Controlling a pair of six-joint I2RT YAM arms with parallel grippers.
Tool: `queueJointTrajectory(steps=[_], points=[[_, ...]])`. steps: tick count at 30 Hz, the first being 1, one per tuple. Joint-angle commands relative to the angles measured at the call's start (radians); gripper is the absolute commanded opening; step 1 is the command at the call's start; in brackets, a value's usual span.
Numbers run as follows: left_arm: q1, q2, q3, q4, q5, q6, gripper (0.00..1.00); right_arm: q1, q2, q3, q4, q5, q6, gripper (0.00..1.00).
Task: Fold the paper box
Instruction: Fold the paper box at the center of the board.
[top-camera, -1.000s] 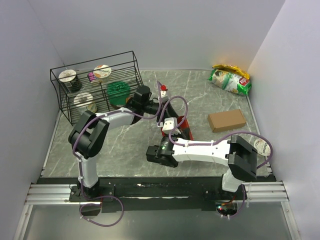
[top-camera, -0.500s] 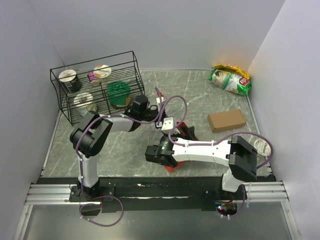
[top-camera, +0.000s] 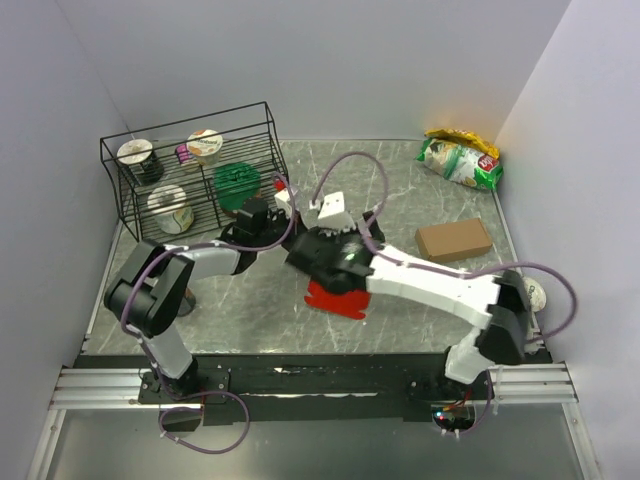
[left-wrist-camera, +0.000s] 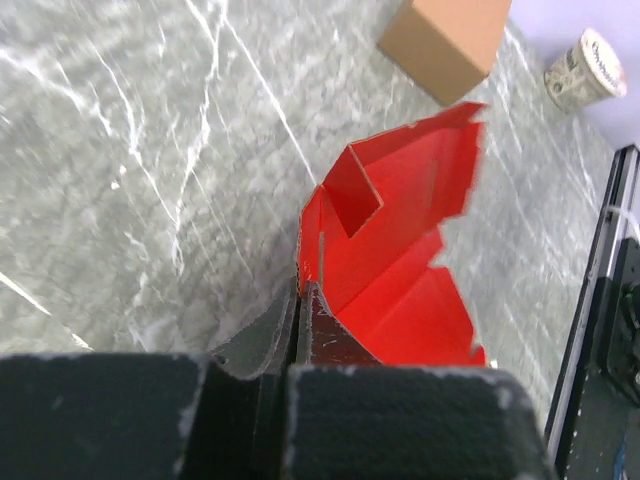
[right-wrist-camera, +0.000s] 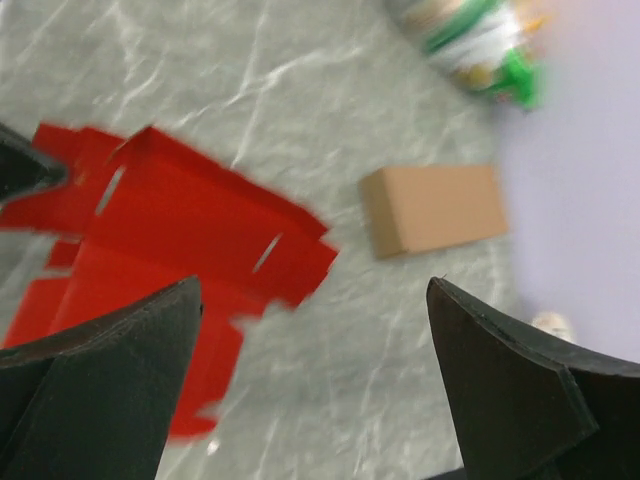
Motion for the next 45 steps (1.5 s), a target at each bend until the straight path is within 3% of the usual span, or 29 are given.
queueJointTrajectory(steps=[1, 4, 8, 13, 14, 18, 21, 30, 37, 45], points=[[0.005, -0.075, -0.027, -0.017, -0.071, -0.024, 0.01, -0.144, -0.206, -0.029, 0.479, -0.548, -0.456, 1.00], [0.006, -0.115, -0.086, 0.053, -0.106, -0.035, 0.01, -0.256, -0.194, 0.043, 0.505, -0.772, -0.507, 1.00], [0.006, -0.189, -0.218, 0.213, -0.258, -0.033, 0.01, -0.431, -0.128, 0.120, 0.505, -0.993, -0.360, 0.97], [-0.029, -0.278, -0.436, 0.512, -0.404, 0.034, 0.01, -0.496, -0.214, -0.087, 0.744, -0.986, -0.112, 0.96], [-0.041, -0.283, -0.456, 0.576, -0.427, 0.051, 0.01, -0.508, -0.251, -0.136, 0.867, -1.033, -0.064, 0.96], [-0.113, -0.280, -0.512, 0.679, -0.569, 0.136, 0.01, -0.533, -0.326, -0.435, 1.156, -1.090, 0.189, 0.85], [-0.168, -0.275, -0.524, 0.715, -0.663, 0.182, 0.01, -0.527, -0.352, -0.547, 1.275, -1.092, 0.332, 0.80], [-0.305, -0.206, -0.545, 0.853, -0.918, 0.292, 0.01, -0.491, -0.384, -0.702, 1.311, -0.972, 0.585, 0.79], [-0.320, -0.157, -0.512, 0.845, -1.033, 0.288, 0.01, -0.476, -0.545, -0.721, 1.160, -0.773, 0.546, 0.79], [-0.349, -0.128, -0.499, 0.896, -1.062, 0.323, 0.01, -0.468, -0.470, -0.696, 1.175, -0.858, 0.611, 0.80]])
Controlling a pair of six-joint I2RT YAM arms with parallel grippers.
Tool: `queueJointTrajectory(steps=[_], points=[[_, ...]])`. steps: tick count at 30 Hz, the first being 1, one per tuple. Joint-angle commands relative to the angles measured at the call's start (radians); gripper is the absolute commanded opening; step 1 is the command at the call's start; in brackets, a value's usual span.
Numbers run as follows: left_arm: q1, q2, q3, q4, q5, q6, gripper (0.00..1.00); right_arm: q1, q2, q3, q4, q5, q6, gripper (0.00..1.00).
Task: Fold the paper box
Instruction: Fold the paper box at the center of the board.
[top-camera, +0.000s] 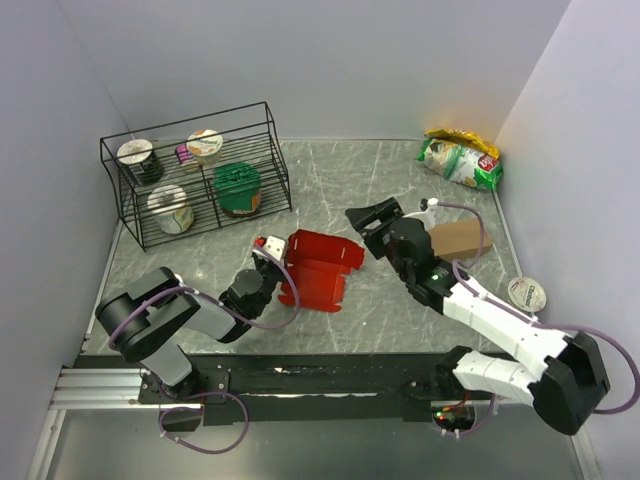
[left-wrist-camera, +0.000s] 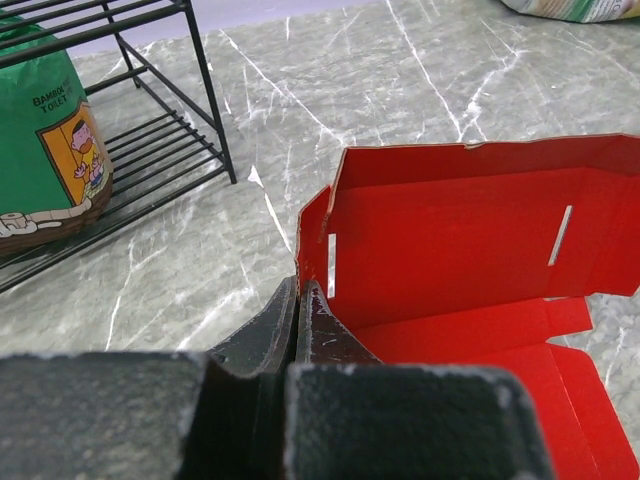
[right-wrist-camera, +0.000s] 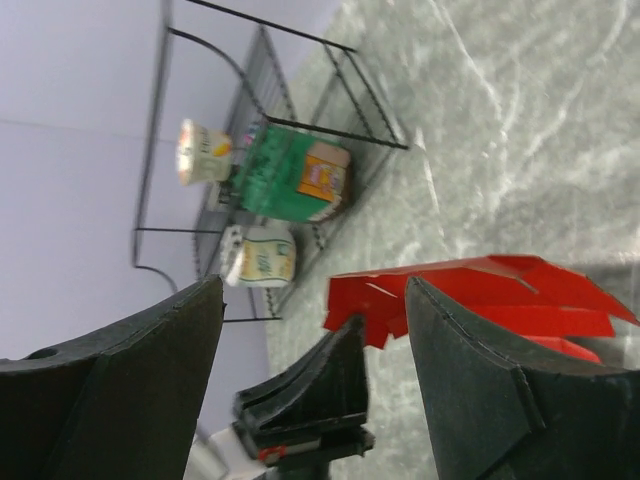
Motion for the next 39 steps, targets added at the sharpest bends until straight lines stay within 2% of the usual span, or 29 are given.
queueJointTrajectory(steps=[1, 11, 18, 27, 31, 34, 39], points=[[-0.018, 0.008, 0.026, 0.153, -0.052, 0.027, 0.01, 0.009, 0.090, 0.029, 0.008, -0.032, 0.063, 0.80], [-0.056, 0.043, 0.004, 0.241, -0.102, 0.082, 0.01, 0.034, 0.273, 0.093, 0.045, -0.118, 0.175, 0.80], [-0.078, 0.066, -0.007, 0.304, -0.141, 0.102, 0.01, 0.034, 0.379, 0.150, 0.004, -0.107, 0.216, 0.79], [-0.089, 0.077, -0.016, 0.344, -0.168, 0.113, 0.01, 0.032, 0.460, 0.153, -0.022, -0.128, 0.324, 0.73], [-0.093, 0.080, -0.025, 0.357, -0.171, 0.119, 0.01, 0.026, 0.482, 0.135, 0.005, -0.125, 0.371, 0.66], [-0.096, 0.080, -0.031, 0.368, -0.173, 0.125, 0.01, 0.021, 0.489, 0.167, -0.039, -0.096, 0.353, 0.61], [-0.096, 0.083, -0.033, 0.376, -0.176, 0.136, 0.01, 0.015, 0.463, 0.167, -0.085, -0.047, 0.339, 0.48]])
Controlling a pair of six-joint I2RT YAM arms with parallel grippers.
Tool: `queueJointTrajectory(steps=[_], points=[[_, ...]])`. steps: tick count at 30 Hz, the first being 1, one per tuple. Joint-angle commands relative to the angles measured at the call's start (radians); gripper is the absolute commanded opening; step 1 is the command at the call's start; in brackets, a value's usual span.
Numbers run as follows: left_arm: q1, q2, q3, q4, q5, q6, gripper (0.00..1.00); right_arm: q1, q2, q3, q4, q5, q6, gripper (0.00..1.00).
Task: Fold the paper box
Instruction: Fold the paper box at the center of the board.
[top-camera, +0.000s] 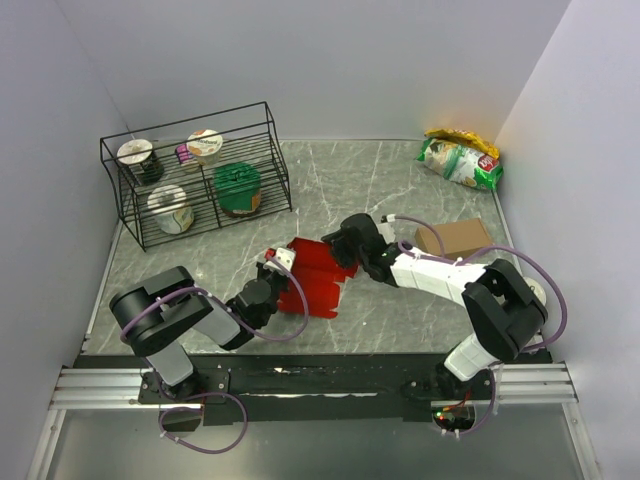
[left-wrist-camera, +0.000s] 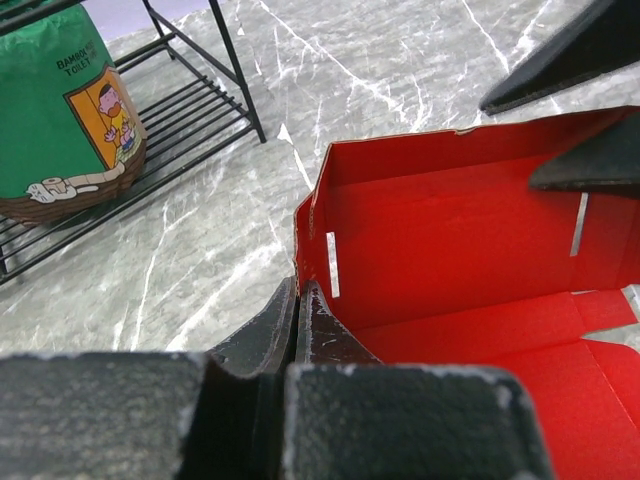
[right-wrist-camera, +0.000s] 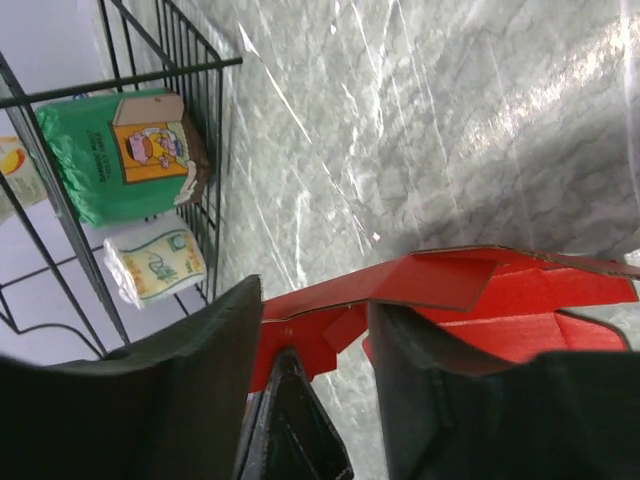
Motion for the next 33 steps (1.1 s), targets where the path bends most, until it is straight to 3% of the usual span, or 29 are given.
queueJointTrajectory(steps=[1, 12, 19, 22, 23, 25, 26, 27, 29, 33], points=[[-0.007, 0.014, -0.011, 0.347, -0.017, 0.032, 0.01, -0.013, -0.031, 0.039, -0.043, 0.080, 0.004, 0.43], [-0.014, 0.019, -0.020, 0.379, -0.028, 0.052, 0.01, -0.038, 0.009, 0.037, -0.041, 0.055, 0.008, 0.30], [-0.027, 0.026, -0.011, 0.378, -0.032, 0.053, 0.01, -0.039, 0.003, 0.060, -0.046, 0.071, -0.022, 0.11], [-0.027, 0.025, -0.008, 0.373, -0.029, 0.050, 0.23, -0.039, -0.006, 0.065, -0.046, 0.077, -0.028, 0.00], [-0.028, 0.023, -0.008, 0.371, -0.017, 0.049, 0.37, -0.039, -0.008, 0.062, -0.035, 0.078, -0.031, 0.00], [-0.028, 0.009, -0.009, 0.352, 0.001, 0.042, 0.52, -0.039, -0.014, 0.047, -0.018, 0.078, -0.038, 0.00], [-0.027, 0.002, -0.009, 0.342, 0.016, 0.036, 0.67, -0.039, -0.020, 0.039, 0.018, 0.080, -0.044, 0.00], [-0.028, -0.017, -0.012, 0.329, 0.026, 0.027, 0.74, -0.039, -0.025, 0.021, 0.035, 0.084, -0.050, 0.00], [-0.028, -0.044, -0.019, 0.274, 0.064, 0.001, 0.87, -0.038, -0.037, -0.009, 0.122, 0.098, -0.076, 0.00], [-0.019, -0.178, -0.014, 0.079, 0.133, -0.112, 0.96, -0.038, -0.058, -0.130, 0.343, 0.115, -0.160, 0.00]])
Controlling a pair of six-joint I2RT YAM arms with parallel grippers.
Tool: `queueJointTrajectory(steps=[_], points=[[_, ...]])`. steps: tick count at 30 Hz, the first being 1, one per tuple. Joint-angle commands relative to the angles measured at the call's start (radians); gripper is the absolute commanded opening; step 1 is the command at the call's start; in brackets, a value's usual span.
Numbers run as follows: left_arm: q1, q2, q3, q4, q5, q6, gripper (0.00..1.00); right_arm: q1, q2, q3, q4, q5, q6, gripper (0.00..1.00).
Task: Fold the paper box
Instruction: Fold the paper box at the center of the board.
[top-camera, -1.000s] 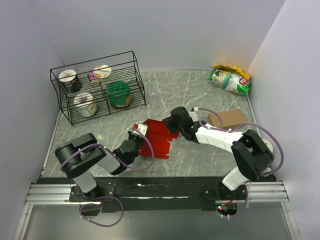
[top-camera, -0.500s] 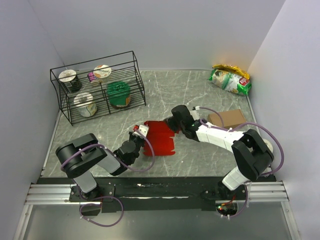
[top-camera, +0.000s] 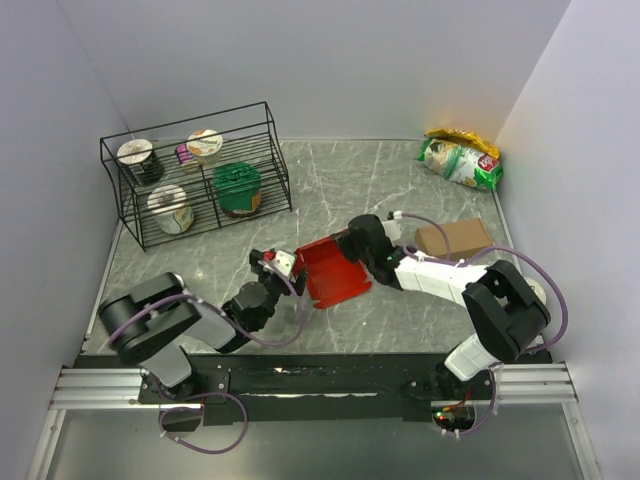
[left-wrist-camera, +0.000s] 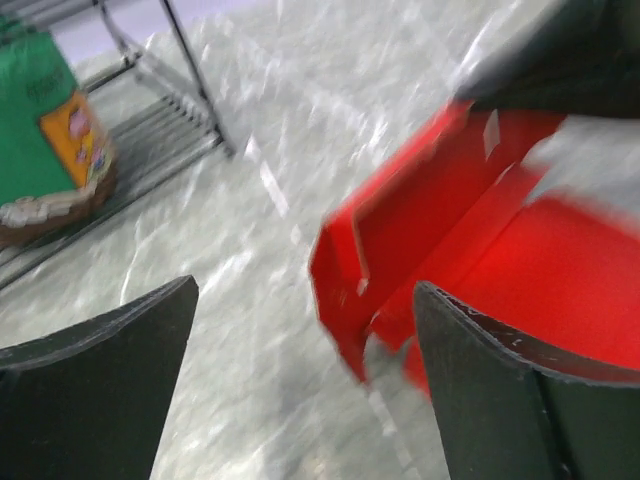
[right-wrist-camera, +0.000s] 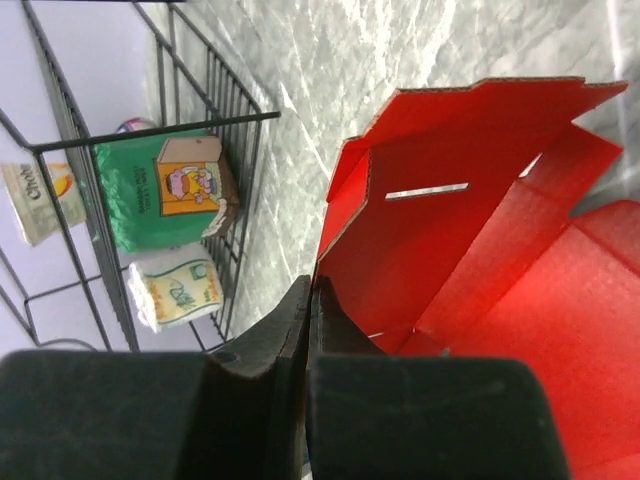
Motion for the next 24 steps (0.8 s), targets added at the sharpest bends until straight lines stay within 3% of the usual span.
queueJointTrajectory(steps=[1, 5, 9, 15, 24], points=[[0.020, -0.156, 0.006, 0.035, 0.104, -0.135, 0.97, -0.005, -0.059, -0.104, 0.259, 0.059, -0.105, 0.00], [0.086, -0.324, 0.039, -0.287, 0.271, -0.250, 0.99, -0.005, -0.075, -0.196, 0.423, 0.066, -0.173, 0.00], [0.166, -0.380, 0.089, -0.499, 0.444, -0.388, 0.97, -0.008, -0.070, -0.240, 0.547, 0.049, -0.205, 0.00], [0.277, -0.354, 0.061, -0.524, 0.523, -0.531, 0.91, -0.016, -0.076, -0.313, 0.615, 0.035, -0.204, 0.00], [0.363, -0.196, 0.108, -0.509, 0.512, -0.542, 0.89, -0.036, -0.119, -0.368, 0.620, 0.041, -0.205, 0.00]])
